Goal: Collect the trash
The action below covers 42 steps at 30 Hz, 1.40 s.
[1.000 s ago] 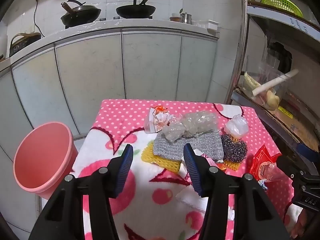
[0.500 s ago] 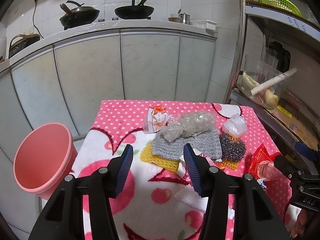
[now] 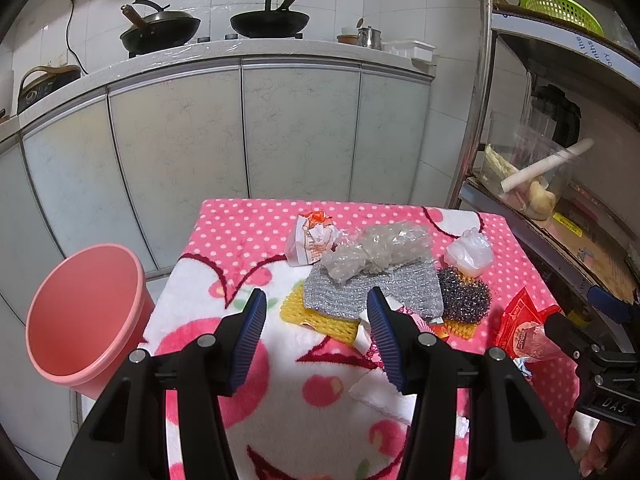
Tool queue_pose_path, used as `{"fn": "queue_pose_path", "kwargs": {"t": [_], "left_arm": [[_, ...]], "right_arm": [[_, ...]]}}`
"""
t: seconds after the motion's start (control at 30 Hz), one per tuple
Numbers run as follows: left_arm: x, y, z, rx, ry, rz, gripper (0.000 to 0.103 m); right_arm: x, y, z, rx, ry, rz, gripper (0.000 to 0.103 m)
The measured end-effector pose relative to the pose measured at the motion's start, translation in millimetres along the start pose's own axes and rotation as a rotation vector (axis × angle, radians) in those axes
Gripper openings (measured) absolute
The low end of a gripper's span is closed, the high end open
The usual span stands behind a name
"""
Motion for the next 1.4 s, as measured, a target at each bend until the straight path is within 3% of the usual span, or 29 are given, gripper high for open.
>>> {"fn": "queue_pose_path", "kwargs": {"t": [0.37,0.77,1.4], "left_arm": [[1.5,-0.1,0.0,0.001,0.002,0.001,0.052],[8.1,-1.4,2.4,-0.001,0.01,0.01,0.052],[8.3,-1.8,2.9,-0.001,0.012,0.01,0.052]], "right_arm": [[1.4,-0.2,-1.9,0.0,-0.002,0.01,0.098],[37.5,-15.2,-0.3,-0.019,-0.012,0.165,0.098],[33.7,-13.9,1.7,-0.02,-0.009,0.151,0.098]]}}
Point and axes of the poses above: each gripper's, at about its wrist camera, not at the fingertips, and x roughly against the way its jaws point, z to its right, y to its underside, the point moved 9 cm from there along -x, roughly the way its jaws point, and after that the axes turned 15 degrees about -z, right-handed, at the moved point
